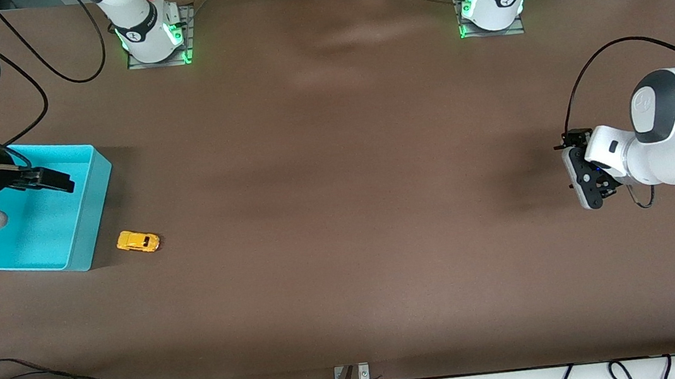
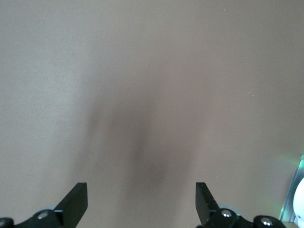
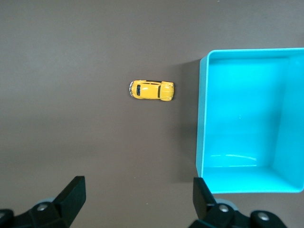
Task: Wind up and store yellow beetle car
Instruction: 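Lower the right gripper to the car while the left gripper withdraws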
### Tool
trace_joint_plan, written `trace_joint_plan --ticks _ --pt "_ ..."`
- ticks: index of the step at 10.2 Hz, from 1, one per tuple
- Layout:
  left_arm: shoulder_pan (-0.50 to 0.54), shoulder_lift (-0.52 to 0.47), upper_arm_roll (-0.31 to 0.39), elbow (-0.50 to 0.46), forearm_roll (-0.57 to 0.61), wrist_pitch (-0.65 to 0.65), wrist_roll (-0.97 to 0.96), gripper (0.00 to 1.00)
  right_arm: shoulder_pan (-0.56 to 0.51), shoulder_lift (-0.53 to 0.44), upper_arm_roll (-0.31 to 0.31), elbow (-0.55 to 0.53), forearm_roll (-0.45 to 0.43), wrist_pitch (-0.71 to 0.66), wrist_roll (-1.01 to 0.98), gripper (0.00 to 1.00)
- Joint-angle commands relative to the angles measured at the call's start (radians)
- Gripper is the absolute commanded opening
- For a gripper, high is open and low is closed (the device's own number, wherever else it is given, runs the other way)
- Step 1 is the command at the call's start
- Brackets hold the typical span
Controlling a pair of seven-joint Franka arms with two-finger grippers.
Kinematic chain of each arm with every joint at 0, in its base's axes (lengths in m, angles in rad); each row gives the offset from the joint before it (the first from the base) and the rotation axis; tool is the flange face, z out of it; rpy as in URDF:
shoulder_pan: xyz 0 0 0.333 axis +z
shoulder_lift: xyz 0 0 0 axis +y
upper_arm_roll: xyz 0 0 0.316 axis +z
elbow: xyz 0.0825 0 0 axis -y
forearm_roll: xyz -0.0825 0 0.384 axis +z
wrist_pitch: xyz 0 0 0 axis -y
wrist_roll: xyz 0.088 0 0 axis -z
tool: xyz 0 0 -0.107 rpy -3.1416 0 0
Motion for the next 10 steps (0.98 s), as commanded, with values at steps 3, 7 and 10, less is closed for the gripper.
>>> trace_joint_plan --ticks 3,7,10 --pt "-0.064 -0.095 -0.014 0.028 0.013 -0.069 -0.329 1.00 0.014 0.118 0.003 0.005 -0.018 0.122 -0.384 1.00" --pt "-0.100 -0.195 -0.083 0.074 0.019 -0.140 -0.759 1.00 0.033 0.196 0.003 -0.070 -0.020 0.277 -0.826 1.00" --pt "-0.187 -0.251 0.002 0.123 0.013 -0.180 -0.900 1.00 0.034 0.233 0.002 -0.156 -0.030 0.389 -1.049 1.00"
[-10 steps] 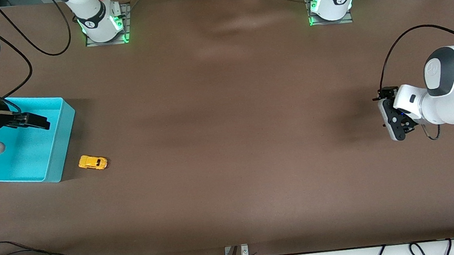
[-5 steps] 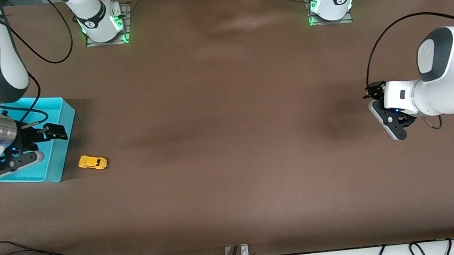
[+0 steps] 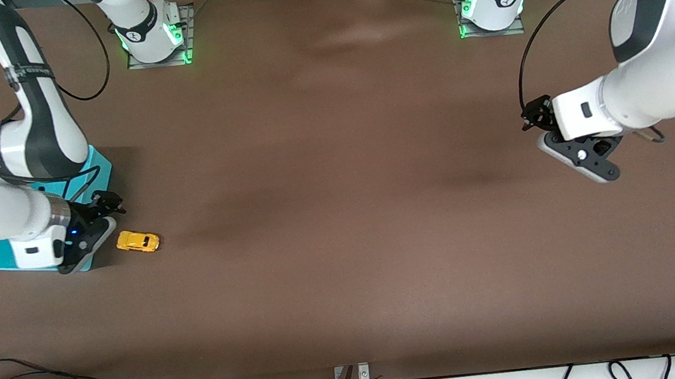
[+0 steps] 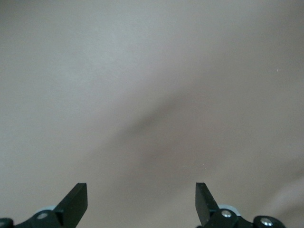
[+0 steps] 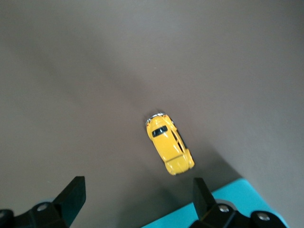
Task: Wind up and store yellow beetle car
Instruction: 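Lower the right gripper to the car while the left gripper withdraws, then close the right gripper on the yellow car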
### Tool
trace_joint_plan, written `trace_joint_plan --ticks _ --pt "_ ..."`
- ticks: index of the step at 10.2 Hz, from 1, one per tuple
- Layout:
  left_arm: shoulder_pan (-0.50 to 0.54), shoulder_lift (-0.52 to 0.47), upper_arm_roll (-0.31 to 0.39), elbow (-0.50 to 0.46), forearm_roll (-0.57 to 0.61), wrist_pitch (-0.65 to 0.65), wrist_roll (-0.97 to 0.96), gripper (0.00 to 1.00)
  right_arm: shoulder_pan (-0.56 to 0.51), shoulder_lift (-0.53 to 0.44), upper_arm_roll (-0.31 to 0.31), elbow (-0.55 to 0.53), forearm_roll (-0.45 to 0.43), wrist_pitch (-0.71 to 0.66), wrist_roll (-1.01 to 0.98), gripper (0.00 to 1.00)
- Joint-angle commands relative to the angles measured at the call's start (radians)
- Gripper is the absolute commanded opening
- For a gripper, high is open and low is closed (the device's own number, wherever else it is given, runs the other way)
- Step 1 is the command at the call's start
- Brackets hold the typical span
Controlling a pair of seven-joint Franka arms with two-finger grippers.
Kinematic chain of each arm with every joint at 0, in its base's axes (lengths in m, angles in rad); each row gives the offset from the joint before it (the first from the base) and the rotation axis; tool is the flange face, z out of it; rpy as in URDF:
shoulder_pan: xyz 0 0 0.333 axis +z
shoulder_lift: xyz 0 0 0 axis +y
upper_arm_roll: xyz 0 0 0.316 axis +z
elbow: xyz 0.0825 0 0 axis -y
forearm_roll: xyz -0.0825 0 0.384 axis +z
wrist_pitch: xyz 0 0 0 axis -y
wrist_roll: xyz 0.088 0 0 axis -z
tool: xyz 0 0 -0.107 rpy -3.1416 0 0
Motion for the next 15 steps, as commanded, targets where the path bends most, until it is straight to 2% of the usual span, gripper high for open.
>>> trace_joint_plan --ticks 1,2,3,5,8,11,15 --pt "-0.122 -0.069 0.154 -0.004 0.008 0.006 -0.064 1.00 0.001 -0.001 -0.002 -0.083 -0.045 0.078 -0.117 1.00" --pt "-0.141 -0.108 0.205 -0.040 0.003 0.067 -0.064 1.00 -0.004 0.024 -0.007 -0.090 -0.047 0.101 -0.189 1.00" --pt "-0.142 -0.155 0.217 -0.091 0.005 0.087 -0.081 1.00 -0.017 0.053 -0.009 -0.090 -0.046 0.134 -0.270 1.00" --pt "-0.162 -0.236 0.216 -0.172 0.011 0.089 -0.319 1.00 -0.030 0.093 -0.009 -0.104 -0.046 0.200 -0.398 1.00" --pt "-0.158 -0.303 0.216 -0.231 0.005 0.087 -0.356 1.00 -0.038 0.137 -0.009 -0.119 -0.047 0.289 -0.447 1.00" --pt "-0.161 -0.278 0.211 -0.183 0.005 0.061 -0.366 1.00 -0.031 0.153 -0.009 -0.121 -0.056 0.322 -0.454 1.00" --pt "-0.146 -0.263 0.216 -0.180 0.003 0.060 -0.365 1.00 -0.028 0.166 -0.009 -0.142 -0.058 0.370 -0.457 0.96"
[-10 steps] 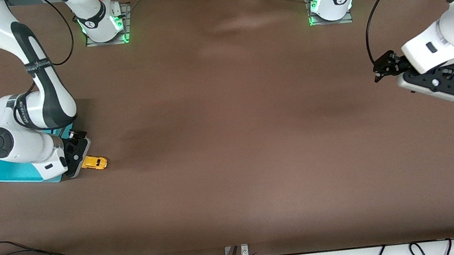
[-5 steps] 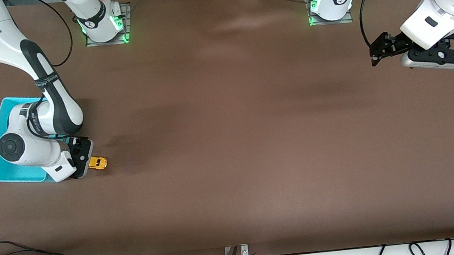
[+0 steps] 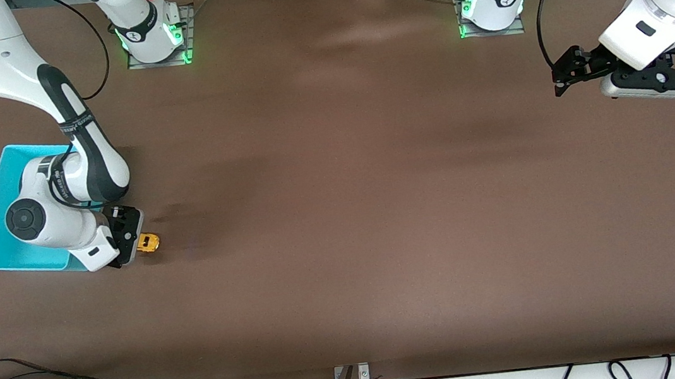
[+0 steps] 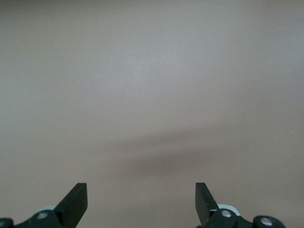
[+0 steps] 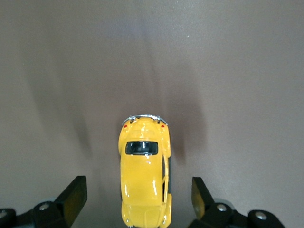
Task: Wind up and store yellow beetle car
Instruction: 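Close the right gripper on the yellow car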
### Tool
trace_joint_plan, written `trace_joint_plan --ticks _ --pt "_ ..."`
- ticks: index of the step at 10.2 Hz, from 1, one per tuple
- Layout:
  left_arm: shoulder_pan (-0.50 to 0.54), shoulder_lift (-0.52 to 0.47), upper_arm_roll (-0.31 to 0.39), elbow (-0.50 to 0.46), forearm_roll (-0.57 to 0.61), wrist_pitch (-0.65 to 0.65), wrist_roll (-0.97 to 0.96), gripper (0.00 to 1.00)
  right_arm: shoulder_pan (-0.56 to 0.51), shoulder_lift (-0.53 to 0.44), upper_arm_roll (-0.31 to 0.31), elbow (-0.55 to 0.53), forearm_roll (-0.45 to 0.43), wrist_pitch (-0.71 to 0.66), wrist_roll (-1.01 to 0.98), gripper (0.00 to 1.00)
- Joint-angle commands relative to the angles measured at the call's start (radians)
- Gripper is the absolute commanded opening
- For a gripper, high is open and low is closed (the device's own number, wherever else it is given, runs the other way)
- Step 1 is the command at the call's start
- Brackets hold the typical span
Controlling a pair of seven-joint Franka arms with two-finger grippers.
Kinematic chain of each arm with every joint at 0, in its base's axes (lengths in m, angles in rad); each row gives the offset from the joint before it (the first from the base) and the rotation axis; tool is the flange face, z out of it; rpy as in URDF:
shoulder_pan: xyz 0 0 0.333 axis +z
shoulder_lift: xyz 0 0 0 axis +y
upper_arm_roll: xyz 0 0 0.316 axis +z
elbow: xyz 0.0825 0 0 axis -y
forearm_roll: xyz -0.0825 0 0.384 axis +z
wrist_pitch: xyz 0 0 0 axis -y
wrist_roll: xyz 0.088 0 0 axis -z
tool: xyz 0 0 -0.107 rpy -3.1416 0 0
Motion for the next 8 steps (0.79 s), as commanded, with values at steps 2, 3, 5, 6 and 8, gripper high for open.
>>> trace_joint_plan --ticks 2,3,5,6,8 --pt "0.017 0.031 0.003 0.029 -0.020 0.000 -0.016 1.00 -0.002 -0.005 0.004 -0.037 -0.014 0.055 -0.013 0.60" --pt "0.020 0.036 0.003 0.040 -0.020 0.000 -0.019 1.00 -0.002 -0.006 0.004 -0.036 -0.013 0.054 -0.013 0.30" --pt "0.020 0.036 0.003 0.046 -0.020 0.000 -0.061 1.00 -0.002 -0.014 0.004 -0.034 -0.013 0.049 -0.010 0.00" --pt "0.020 0.036 0.005 0.046 -0.020 0.000 -0.068 1.00 -0.004 -0.018 0.004 -0.026 -0.013 0.046 -0.005 0.00" --pt "0.022 0.036 0.005 0.048 -0.021 0.000 -0.067 1.00 -0.002 -0.069 0.009 -0.022 -0.013 0.042 0.006 0.00"
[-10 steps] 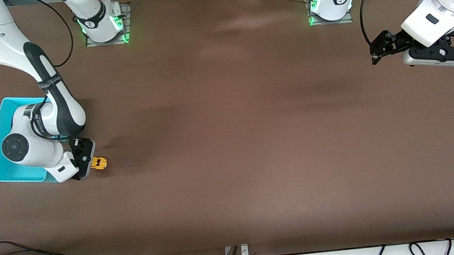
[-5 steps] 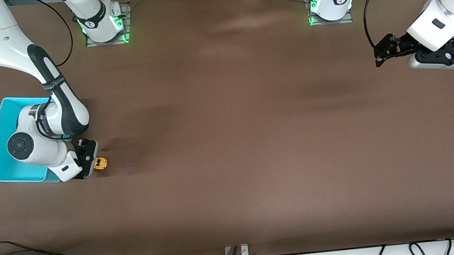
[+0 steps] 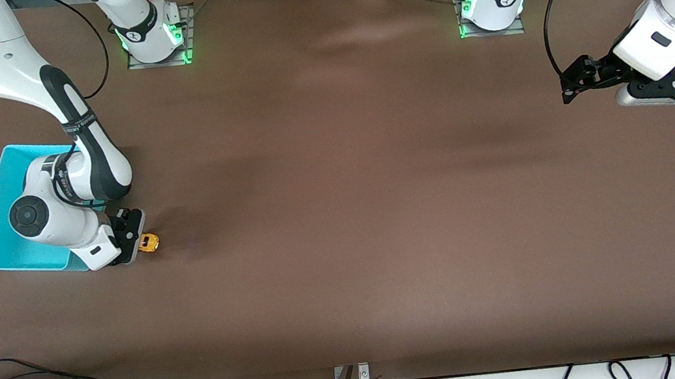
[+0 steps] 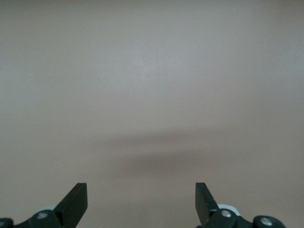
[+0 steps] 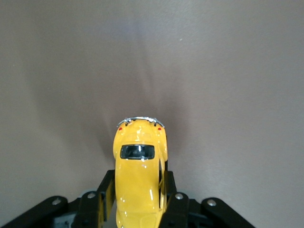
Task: Wind up and store yellow beetle car
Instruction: 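Close the right gripper on the yellow car, then lift the car with the right gripper over the blue bin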
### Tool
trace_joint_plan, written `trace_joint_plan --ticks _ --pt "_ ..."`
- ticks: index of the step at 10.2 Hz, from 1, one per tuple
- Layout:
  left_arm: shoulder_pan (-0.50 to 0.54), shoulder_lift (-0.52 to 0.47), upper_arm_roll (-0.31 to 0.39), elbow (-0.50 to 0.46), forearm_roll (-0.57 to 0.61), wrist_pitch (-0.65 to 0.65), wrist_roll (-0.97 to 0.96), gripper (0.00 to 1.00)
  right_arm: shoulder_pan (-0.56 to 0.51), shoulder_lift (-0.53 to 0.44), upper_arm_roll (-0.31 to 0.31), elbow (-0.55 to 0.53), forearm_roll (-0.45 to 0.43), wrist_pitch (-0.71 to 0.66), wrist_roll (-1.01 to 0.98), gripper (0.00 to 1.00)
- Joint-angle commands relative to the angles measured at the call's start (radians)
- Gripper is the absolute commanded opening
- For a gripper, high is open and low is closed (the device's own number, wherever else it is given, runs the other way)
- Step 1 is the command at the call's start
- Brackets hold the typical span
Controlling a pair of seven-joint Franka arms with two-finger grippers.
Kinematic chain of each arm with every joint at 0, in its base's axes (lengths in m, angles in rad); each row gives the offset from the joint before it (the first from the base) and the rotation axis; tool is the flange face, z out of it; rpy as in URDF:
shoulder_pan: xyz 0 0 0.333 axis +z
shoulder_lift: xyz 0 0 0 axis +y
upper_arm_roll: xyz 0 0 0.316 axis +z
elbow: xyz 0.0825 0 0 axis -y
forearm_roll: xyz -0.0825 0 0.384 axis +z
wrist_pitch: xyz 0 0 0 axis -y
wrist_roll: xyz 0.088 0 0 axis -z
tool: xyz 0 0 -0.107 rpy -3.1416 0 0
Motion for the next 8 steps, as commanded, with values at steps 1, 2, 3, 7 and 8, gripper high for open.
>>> trace_joint_plan --ticks 1,2,3,7,8 --pt "0.005 0.014 -0.001 0.029 -0.016 -0.004 -0.011 1.00 0.002 -0.099 0.008 -0.007 -0.011 -0.062 0.025 0.00" --pt "0.005 0.014 -0.001 0.029 -0.016 -0.004 -0.011 1.00 0.005 -0.131 0.008 0.016 -0.012 -0.149 0.072 0.00" --pt "0.005 0.014 -0.001 0.029 -0.016 -0.004 -0.011 1.00 0.005 -0.177 0.008 0.022 -0.014 -0.224 0.100 0.00" --pt "0.008 0.016 -0.001 0.040 -0.016 -0.004 -0.011 1.00 0.002 -0.336 -0.087 -0.071 -0.087 -0.335 0.097 0.00" --pt "0.008 0.016 -0.001 0.040 -0.016 -0.004 -0.011 1.00 0.002 -0.366 -0.117 -0.118 -0.103 -0.312 0.097 0.00"
